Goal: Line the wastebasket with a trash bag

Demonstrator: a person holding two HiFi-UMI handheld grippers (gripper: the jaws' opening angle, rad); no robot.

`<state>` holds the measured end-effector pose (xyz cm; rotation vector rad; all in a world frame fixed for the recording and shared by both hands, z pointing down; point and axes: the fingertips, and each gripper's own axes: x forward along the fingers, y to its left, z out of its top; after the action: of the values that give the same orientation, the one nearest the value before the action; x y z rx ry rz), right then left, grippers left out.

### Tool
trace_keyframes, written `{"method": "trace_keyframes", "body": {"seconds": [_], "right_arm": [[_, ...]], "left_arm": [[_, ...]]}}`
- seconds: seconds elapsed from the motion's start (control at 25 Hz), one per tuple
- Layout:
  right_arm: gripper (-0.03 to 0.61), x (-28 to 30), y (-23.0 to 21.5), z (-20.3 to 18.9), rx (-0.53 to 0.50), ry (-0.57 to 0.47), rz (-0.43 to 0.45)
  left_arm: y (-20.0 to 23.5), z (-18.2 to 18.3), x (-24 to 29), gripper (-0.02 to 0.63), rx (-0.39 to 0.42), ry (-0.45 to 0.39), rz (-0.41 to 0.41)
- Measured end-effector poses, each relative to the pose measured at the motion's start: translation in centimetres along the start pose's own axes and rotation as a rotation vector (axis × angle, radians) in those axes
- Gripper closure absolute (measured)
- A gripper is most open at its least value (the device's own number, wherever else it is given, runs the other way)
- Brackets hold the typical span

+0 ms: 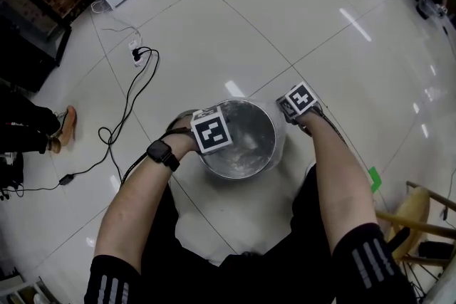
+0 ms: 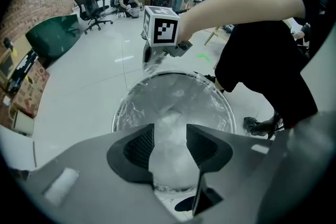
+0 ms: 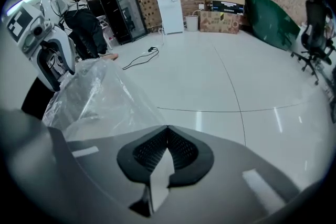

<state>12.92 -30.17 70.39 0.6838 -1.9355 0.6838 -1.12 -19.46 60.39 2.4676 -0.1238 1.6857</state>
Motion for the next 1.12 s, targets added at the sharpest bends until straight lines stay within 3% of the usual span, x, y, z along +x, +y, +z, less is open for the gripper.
{"method": "trace_keyframes", "body": {"seconds": [0.32, 0.56, 0.76, 0.92, 1.04, 1.12], "right_arm": [[0.572, 0.5, -0.9, 0.1, 0.014, 0.013, -0.041], [0.572, 1.0, -2.1, -1.9, 0.045, 0.072, -0.066], [0.572, 1.2, -2.0, -2.1, 0.04, 0.08, -0.063], [0.572, 1.2, -1.2, -2.7, 0.043, 0.101, -0.037], [0.559, 0.3, -1.5, -1.3, 0.065, 0.038, -0.039], [0.462, -0.6, -1.9, -0.2, 0.077, -0.013, -0.064]], "left_arm": [[-0.2, -0.7, 5.3, 0.408, 0.091, 0.134, -0.01], [0.5, -3.6, 8.4, 0.394, 0.184, 0.285, 0.048], [1.0, -3.8, 9.4, 0.387, 0.245, 0.342, 0.095], [1.0, -3.8, 9.4, 0.385, 0.249, 0.331, 0.1], [1.5, -2.4, 7.7, 0.385, 0.191, 0.252, 0.106], [1.7, -1.2, 6.1, 0.385, 0.144, 0.179, 0.112]]}}
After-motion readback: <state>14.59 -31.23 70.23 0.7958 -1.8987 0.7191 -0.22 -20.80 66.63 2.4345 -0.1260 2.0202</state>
